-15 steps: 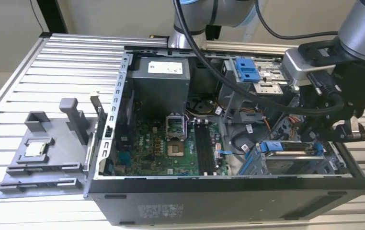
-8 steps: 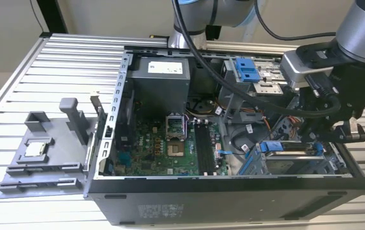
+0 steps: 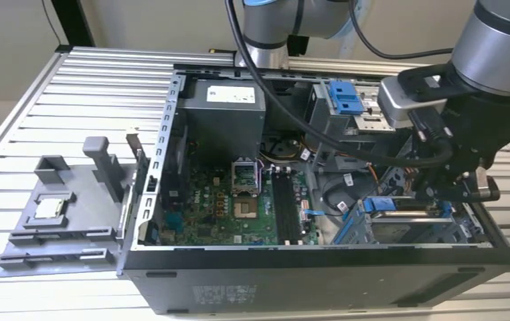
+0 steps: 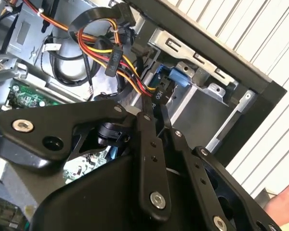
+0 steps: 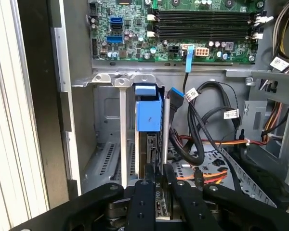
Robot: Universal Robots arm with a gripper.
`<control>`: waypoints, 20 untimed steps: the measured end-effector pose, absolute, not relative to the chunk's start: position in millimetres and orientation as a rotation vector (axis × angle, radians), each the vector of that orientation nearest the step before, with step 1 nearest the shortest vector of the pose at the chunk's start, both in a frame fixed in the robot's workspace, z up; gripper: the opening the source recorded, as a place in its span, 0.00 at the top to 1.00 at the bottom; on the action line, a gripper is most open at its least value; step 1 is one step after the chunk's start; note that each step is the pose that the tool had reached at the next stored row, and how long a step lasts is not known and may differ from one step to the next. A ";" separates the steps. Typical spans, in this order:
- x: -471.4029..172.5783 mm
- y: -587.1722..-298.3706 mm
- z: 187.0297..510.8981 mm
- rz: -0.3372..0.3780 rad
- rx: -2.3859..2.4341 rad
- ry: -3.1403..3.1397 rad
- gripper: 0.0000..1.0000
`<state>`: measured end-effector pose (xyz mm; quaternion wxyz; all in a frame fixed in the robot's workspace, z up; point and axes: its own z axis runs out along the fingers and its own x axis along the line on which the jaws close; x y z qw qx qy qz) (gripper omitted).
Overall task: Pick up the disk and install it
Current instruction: 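Insert the first disk wire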
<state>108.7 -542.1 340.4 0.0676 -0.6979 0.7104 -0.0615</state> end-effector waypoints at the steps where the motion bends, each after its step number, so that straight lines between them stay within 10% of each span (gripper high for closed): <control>1: 108.8 -542.1 340.3 -0.186 -2.093 2.151 1.00; 20: 107.7 -542.4 335.4 -0.200 -2.066 2.165 1.00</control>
